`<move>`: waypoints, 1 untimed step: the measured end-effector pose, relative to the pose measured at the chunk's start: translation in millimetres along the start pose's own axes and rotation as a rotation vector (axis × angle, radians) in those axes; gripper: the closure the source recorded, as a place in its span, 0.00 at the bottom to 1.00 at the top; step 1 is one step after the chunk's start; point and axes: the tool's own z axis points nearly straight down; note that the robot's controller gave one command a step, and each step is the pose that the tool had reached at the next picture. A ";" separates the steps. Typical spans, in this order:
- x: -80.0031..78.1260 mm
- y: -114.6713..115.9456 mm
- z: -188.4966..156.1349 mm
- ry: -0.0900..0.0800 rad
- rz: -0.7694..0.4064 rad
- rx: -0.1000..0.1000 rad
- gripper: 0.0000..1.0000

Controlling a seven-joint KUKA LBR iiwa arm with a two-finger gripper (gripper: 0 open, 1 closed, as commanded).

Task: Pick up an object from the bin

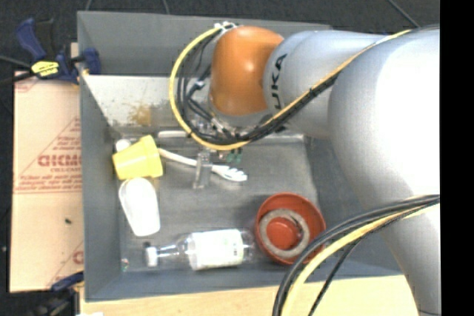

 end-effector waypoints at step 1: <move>9.8 12.7 -67.8 -0.011 -0.184 0.003 0.00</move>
Offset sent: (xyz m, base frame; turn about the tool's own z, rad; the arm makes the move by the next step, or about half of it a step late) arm -0.0030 0.0047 -0.0249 -0.0209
